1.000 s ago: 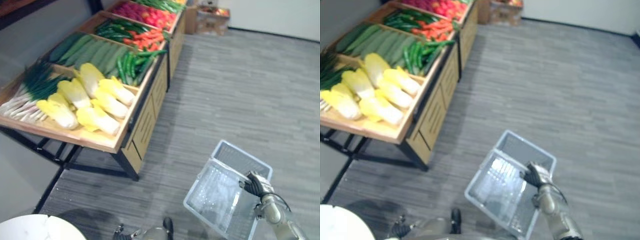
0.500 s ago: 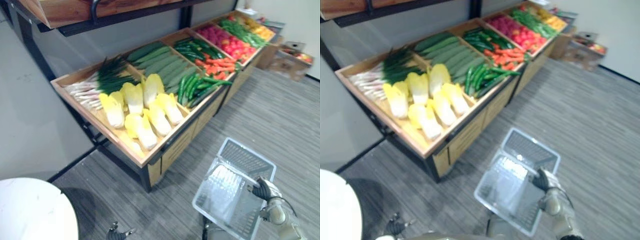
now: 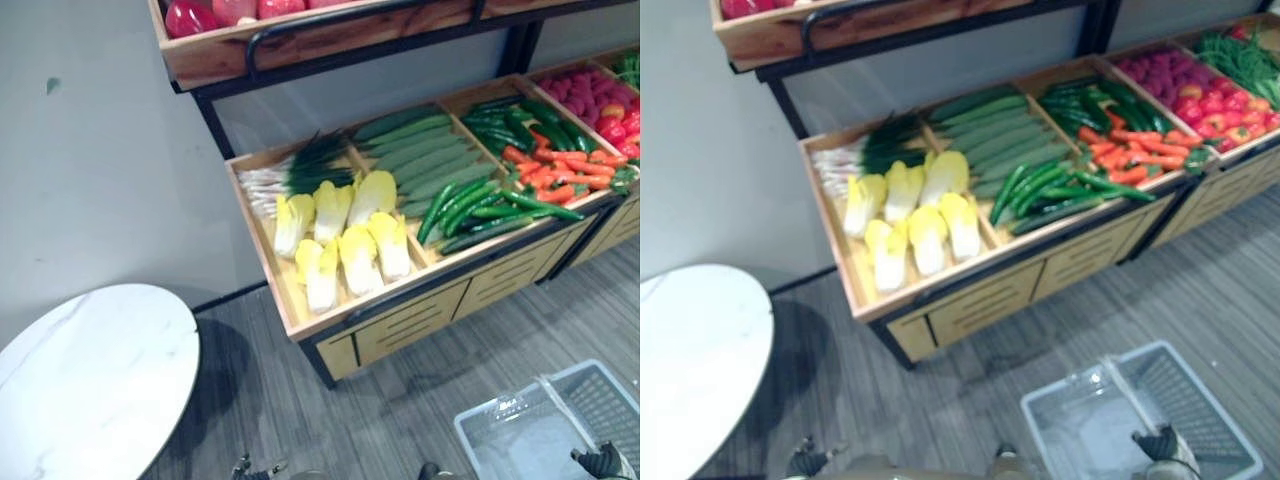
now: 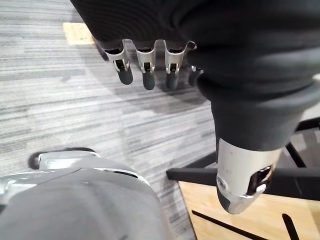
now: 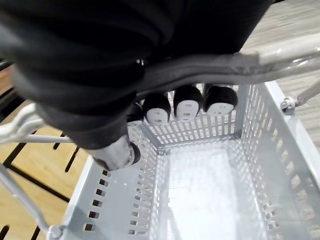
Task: Pick vegetable in the basket
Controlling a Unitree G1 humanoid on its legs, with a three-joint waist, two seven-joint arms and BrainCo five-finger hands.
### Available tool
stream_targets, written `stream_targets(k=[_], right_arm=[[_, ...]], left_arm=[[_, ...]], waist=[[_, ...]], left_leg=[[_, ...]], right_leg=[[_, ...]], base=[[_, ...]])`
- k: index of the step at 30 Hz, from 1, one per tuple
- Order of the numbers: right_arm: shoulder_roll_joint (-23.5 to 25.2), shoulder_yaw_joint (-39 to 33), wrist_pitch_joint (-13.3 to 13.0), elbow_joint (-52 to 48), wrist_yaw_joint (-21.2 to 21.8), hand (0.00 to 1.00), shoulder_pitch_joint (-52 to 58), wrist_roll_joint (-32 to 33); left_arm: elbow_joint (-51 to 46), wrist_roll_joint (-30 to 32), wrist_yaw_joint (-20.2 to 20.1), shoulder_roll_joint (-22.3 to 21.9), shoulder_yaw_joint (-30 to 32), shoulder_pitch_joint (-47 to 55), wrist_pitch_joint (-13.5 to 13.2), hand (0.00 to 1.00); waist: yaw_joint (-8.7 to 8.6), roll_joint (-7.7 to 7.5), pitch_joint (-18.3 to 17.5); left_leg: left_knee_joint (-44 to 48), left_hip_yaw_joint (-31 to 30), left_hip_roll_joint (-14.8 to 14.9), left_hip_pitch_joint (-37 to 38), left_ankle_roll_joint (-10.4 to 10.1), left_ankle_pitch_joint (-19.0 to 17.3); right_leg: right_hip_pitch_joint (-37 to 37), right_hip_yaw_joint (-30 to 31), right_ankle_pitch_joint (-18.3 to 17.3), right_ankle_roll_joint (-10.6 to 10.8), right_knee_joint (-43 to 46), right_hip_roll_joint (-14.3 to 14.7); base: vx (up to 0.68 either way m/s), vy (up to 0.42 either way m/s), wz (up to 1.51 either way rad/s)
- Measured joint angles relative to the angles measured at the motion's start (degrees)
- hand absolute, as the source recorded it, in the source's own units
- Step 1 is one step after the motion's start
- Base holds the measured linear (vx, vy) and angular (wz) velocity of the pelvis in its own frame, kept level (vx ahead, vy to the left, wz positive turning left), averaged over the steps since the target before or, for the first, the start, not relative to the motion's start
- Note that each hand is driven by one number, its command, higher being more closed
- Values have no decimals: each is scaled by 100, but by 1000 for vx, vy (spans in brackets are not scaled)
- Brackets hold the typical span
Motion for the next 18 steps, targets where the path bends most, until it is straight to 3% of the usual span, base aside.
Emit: stream_targets(k=[4, 7, 12, 18], right_arm=[[140, -263, 5, 254, 0, 100, -49, 185], [404, -338, 3, 361, 4, 100, -107, 181], [522, -367, 2, 450, -47, 100, -136, 196], [670, -387, 6, 713, -56, 100, -86, 233]], left_arm=[[45, 130, 9, -106, 260, -18, 9, 0], [37, 221, 31, -95, 467, -99, 5, 0], [-84, 209, 150, -86, 462, -117, 3, 0], [-1495, 200, 566, -85, 462, -261, -42, 0]], waist=[[-11, 141, 20], [69, 69, 85], [47, 64, 105], [4, 18, 62]], left_leg=[[-1204, 114, -53, 320, -99, 95], [-1264, 265, -233, 452, -70, 107], [-1333, 449, -321, 699, -31, -12], [-1334, 560, -398, 754, 11, -114]], right_leg=[[-56, -5, 160, 191, -187, 101], [50, 210, 400, 208, -408, 48], [137, 519, 450, 284, -502, 20], [191, 615, 511, 335, -639, 11]], base=[[20, 100, 12], [46, 117, -6], [21, 58, -28], [39, 23, -9]])
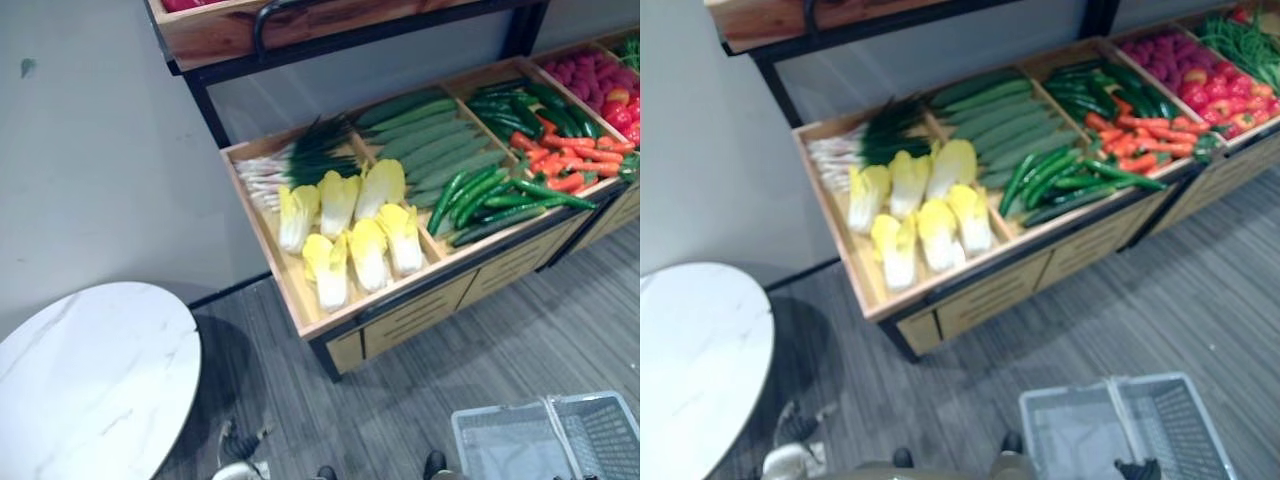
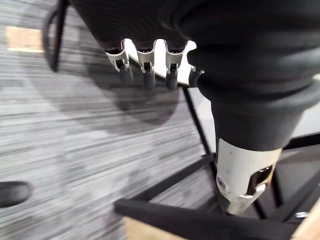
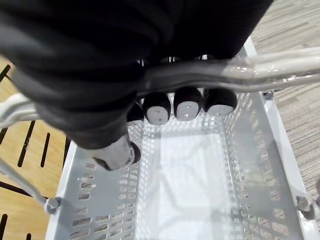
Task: Pick vegetable in the basket
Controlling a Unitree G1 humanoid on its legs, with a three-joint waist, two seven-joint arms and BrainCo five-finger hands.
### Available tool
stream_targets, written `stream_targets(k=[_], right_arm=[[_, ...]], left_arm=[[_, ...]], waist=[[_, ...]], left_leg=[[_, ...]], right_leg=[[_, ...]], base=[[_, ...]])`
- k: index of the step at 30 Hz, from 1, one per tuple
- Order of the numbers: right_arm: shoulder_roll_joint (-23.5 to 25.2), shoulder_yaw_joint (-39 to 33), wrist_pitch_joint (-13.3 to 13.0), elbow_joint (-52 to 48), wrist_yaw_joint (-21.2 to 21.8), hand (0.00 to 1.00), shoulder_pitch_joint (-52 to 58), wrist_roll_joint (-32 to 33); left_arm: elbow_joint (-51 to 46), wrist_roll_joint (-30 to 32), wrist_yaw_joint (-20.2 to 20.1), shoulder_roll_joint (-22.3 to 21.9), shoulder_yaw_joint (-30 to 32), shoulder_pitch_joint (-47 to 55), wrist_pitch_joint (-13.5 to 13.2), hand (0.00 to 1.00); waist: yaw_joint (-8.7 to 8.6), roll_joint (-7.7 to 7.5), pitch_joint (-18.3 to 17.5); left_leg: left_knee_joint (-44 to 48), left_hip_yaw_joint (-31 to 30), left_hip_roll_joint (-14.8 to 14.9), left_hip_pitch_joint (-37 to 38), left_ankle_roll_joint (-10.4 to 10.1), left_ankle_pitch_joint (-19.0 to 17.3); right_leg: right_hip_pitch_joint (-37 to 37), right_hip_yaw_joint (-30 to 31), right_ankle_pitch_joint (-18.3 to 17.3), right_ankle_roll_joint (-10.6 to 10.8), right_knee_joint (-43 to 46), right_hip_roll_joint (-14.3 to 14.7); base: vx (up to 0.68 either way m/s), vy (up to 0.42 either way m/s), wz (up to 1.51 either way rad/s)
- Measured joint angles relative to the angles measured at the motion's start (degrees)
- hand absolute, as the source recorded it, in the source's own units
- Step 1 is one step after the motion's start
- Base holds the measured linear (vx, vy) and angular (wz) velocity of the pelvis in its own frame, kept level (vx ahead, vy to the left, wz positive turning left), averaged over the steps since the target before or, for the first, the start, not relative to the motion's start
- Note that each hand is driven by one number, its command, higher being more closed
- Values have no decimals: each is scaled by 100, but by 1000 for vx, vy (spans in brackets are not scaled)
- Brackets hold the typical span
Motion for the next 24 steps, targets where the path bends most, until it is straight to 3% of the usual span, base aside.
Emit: stream_targets(k=[9, 17, 24], right_arm=[[132, 32, 1, 285, -6, 100, -1, 122], [79, 34, 20, 381, -12, 100, -6, 120], [30, 280, 81, 364, -133, 100, -182, 101]], left_arm=[[-3142, 402, 864, -24, -178, -96, -184, 0], [-3558, 693, 1259, -125, -456, -408, -180, 0], [-3445, 890, 1481, -128, -518, -593, 53, 0]], waist=[[-34, -195, -187], [-135, -155, -285], [-226, -155, -288]], left_leg=[[-8, -3, -77, -49, 27, -30], [26, 15, -147, -47, 106, -78], [106, 197, -104, -229, 90, -93]], right_leg=[[15, 30, 165, -10, -273, -7], [106, 79, 362, -10, -503, -50], [-160, 322, 446, -38, -561, 1]], base=[[45, 10, -3], [-28, 10, -2], [-67, -16, -16]])
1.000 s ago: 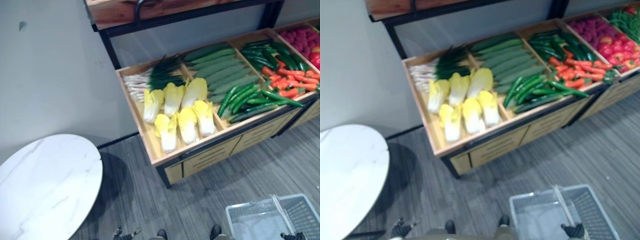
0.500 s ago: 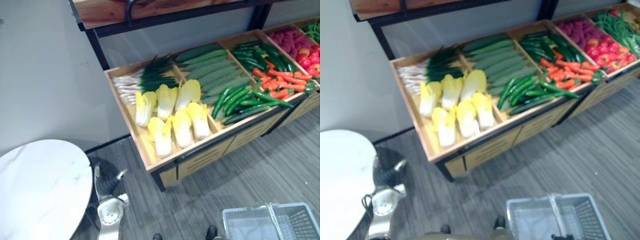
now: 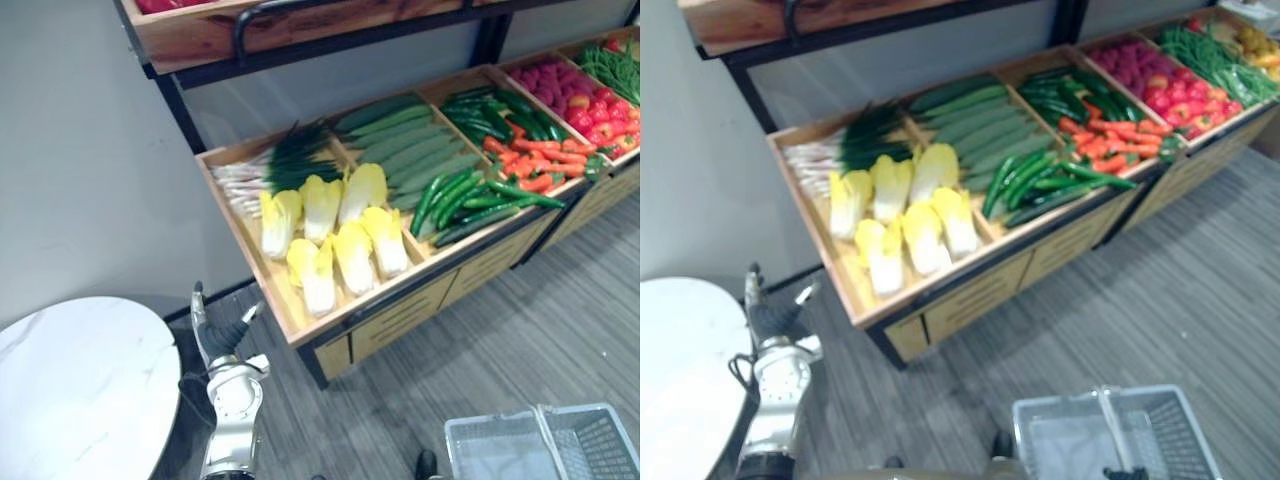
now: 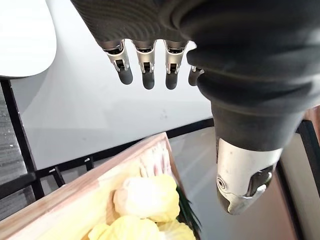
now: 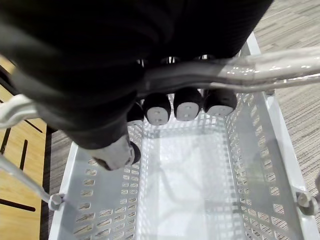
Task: Pick vegetable in the basket
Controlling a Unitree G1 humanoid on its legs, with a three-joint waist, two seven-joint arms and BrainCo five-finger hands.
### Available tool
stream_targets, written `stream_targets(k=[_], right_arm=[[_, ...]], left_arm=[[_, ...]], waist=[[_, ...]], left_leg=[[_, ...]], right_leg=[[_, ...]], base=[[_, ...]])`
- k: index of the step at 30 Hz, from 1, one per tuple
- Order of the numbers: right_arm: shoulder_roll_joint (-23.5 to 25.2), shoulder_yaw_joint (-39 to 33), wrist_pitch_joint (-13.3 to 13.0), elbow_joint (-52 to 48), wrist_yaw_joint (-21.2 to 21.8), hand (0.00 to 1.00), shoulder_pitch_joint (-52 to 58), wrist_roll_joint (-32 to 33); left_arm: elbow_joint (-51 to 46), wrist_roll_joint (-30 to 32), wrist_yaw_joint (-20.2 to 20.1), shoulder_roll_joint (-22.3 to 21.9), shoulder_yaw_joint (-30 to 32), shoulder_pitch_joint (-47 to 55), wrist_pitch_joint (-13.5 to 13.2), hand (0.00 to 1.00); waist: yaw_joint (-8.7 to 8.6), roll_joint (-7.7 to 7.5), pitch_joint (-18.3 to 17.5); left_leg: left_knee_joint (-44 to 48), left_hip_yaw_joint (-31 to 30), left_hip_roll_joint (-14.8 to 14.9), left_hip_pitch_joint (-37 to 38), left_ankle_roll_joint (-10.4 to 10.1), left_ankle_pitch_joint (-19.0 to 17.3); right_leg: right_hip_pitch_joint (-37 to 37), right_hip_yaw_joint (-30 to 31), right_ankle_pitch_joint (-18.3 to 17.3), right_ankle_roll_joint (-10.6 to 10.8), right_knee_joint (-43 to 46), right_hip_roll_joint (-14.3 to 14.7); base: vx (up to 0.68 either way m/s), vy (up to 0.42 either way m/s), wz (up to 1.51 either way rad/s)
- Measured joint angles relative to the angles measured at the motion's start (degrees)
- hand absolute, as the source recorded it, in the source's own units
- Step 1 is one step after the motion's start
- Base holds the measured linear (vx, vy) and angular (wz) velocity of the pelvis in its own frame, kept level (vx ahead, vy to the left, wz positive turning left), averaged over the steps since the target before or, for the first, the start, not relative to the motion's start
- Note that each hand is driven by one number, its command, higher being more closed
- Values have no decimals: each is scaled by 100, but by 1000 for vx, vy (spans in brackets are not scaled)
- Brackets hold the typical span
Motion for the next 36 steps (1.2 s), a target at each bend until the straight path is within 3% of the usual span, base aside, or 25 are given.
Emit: stream_targets(k=[5, 8, 19, 23, 36], right_arm=[[-10, 214, 16, -98, -27, 100, -83, -18], [-10, 275, 18, -204, -26, 100, -130, -34], [-32, 503, 12, -312, -45, 100, -236, -172], [-30, 650, 15, -378, -65, 100, -302, -172], [-29, 710, 15, -446, -235, 100, -366, -198]], left_arm=[[268, 216, 47, -4, -185, -339, 235, 0], [301, 242, 47, -6, -189, -445, 245, 0], [1009, 248, 265, -7, -157, -1072, 453, 0], [1168, 241, 462, -12, -105, -1200, 509, 0], [1992, 138, 659, -89, 67, -1554, 713, 0]], waist=[[-87, -2, 1], [-199, -3, 4], [-234, -23, 141], [-366, -31, 233], [-348, 16, 378]], left_leg=[[-4, 171, 43, 5, -30, -20], [-12, 188, 54, -8, -35, -27], [64, 591, 117, 66, -69, -214], [94, 631, 122, 1, -74, -252], [213, 779, 161, 79, -81, -415]], right_leg=[[-112, 184, 31, -13, -13, 63], [-136, 210, 71, -28, -29, 82], [-275, 624, 110, -49, -73, 172], [-358, 683, 117, -42, -77, 180], [-344, 854, 117, -43, -73, 214]], base=[[6, -22, -19], [28, -16, -9], [-2, -16, -20], [8, -16, -8], [-3, -21, -8]])
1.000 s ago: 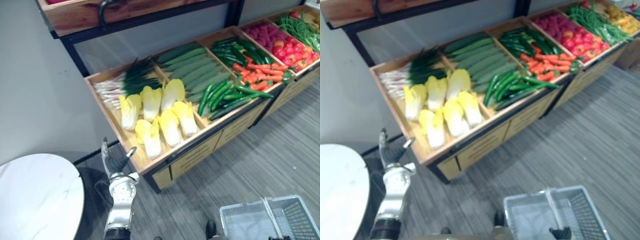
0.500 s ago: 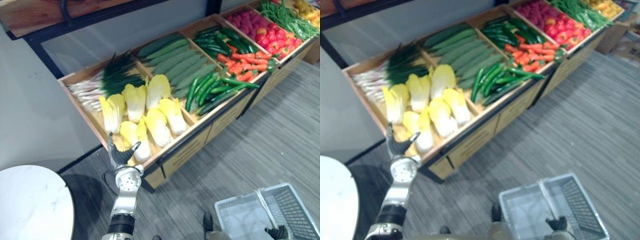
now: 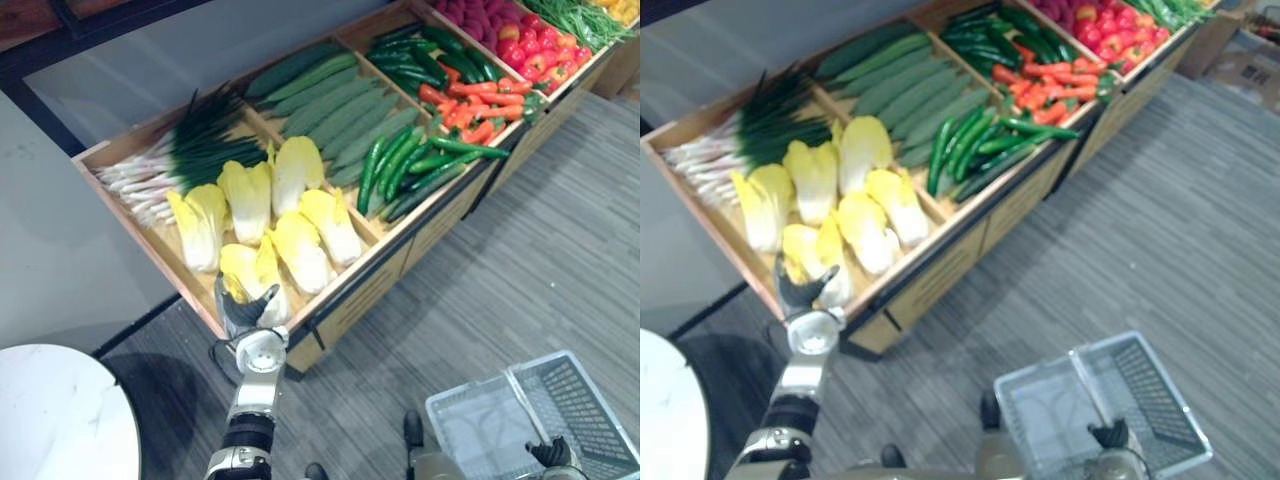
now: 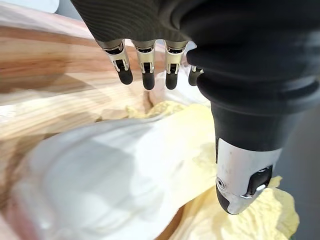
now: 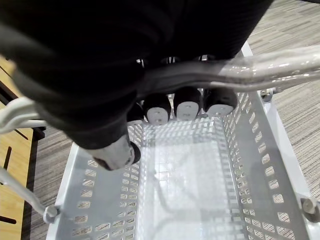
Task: Pick vegetable in the basket
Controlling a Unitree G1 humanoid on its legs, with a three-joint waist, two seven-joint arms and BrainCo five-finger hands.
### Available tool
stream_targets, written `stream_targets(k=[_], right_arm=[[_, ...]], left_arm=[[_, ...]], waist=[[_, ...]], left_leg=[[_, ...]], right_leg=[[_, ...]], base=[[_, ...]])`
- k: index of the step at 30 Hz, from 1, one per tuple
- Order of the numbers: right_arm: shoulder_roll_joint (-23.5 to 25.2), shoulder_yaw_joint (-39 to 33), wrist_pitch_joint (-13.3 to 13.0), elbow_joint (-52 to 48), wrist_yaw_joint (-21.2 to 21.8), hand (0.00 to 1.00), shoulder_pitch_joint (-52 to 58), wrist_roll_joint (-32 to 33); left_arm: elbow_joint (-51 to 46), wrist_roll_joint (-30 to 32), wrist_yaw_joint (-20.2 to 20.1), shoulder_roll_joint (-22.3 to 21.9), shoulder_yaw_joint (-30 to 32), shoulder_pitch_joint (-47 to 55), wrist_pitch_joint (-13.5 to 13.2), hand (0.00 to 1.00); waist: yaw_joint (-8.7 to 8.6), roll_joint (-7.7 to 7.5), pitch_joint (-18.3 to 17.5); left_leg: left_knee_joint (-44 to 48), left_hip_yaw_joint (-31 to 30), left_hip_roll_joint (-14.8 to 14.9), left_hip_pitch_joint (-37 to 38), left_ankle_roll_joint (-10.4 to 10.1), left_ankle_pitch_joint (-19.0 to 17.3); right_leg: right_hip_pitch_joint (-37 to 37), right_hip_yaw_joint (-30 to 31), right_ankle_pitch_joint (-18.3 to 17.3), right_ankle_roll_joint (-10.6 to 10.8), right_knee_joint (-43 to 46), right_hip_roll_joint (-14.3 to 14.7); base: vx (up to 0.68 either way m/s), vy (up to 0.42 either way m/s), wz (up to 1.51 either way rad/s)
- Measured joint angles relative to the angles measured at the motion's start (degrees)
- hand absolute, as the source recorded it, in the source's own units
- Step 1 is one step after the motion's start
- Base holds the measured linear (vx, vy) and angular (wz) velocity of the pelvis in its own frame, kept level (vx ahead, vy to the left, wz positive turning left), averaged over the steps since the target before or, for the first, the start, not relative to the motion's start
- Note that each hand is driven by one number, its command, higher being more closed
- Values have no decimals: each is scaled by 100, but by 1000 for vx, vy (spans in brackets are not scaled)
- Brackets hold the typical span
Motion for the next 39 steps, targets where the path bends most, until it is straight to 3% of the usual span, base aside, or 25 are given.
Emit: stream_targets(k=[18, 30, 39], right_arm=[[-4, 75, 0, -64, -23, 100, -12, -13], [-96, 366, -49, -84, -32, 100, -38, -11], [-139, 624, -107, -84, -31, 100, -62, 28]], left_arm=[[781, -419, 48, -134, 115, -66, -13, 0], [1801, -417, 569, -89, 466, -771, -39, 0], [2120, -440, 747, 106, 856, -1063, 37, 0]], waist=[[-19, 85, 64], [-3, 129, 86], [-134, 105, 125]], left_leg=[[86, 177, 75, 38, -44, -40], [72, 461, 149, 94, -74, -57], [58, 643, 219, 77, -124, -38]], right_leg=[[-92, 207, -1, -2, 88, 77], [-186, 449, 50, -22, 24, 171], [-267, 609, 179, -58, -117, 241]], base=[[-46, -37, -6], [-42, -40, -12], [-48, -52, -12]])
